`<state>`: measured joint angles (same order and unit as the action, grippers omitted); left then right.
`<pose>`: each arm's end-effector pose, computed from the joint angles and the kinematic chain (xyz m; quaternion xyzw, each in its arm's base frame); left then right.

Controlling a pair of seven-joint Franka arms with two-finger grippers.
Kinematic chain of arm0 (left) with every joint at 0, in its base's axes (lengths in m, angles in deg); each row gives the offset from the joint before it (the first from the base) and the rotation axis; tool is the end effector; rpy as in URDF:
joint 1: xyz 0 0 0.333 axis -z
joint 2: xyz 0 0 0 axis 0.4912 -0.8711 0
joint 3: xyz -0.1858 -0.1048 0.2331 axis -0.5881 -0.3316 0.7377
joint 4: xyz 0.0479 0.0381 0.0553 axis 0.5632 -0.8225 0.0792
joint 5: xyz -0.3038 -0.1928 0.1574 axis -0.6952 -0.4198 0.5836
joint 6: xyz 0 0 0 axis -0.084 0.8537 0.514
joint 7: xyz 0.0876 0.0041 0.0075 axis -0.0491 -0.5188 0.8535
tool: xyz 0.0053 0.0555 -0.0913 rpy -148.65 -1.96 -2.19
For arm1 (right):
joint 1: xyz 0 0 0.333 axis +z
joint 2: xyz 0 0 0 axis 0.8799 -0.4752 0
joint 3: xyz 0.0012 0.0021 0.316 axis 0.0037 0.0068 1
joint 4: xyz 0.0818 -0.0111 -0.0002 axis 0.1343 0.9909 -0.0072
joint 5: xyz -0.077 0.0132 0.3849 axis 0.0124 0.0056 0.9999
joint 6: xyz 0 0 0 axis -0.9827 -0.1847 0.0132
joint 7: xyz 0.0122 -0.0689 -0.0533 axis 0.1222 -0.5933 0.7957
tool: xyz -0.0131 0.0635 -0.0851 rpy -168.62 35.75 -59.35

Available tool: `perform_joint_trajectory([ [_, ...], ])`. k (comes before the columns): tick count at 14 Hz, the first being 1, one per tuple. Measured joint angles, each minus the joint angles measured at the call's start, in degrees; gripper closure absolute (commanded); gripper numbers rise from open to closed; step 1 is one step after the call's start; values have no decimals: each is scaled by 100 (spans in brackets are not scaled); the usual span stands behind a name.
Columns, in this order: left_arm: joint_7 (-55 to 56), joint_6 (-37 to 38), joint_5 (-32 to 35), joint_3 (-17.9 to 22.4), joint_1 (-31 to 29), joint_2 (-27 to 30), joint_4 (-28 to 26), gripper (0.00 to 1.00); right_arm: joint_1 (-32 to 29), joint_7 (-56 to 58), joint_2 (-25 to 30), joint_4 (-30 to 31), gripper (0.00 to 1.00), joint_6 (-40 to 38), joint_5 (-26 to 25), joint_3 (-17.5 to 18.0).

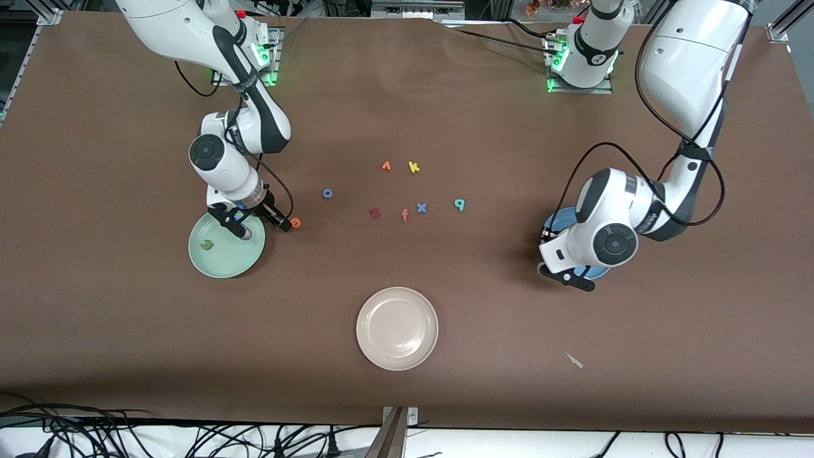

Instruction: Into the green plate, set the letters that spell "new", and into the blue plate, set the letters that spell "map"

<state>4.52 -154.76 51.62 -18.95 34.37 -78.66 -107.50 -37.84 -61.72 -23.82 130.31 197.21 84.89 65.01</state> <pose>0.6224 -0.1717 0.2228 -0.9721 0.1782 0.1527 0.0063 0.5105 0.1677 0.1747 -0.9457 0.3209 -0.0204 0.0474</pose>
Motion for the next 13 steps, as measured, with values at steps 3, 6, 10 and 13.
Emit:
perform_joint_trajectory([
  [3, 1118, -4, -5, -569, 101, 25, 11, 0, 0, 0, 0, 0, 48, 8, 0, -2],
  [6, 2322, -328, -5, -814, 573, -36, -20, 0, -1, 1, 1, 4, 57, 8, 0, -9],
  [10, 2971, -676, -5, -817, 1259, -257, -57, 0, -1, 1, -5, 11, 76, 16, 0, -12],
  [13, 2985, -703, -5, -812, 1282, -319, -147, 2, 1, 3, -5, 11, 81, 19, 0, -12],
])
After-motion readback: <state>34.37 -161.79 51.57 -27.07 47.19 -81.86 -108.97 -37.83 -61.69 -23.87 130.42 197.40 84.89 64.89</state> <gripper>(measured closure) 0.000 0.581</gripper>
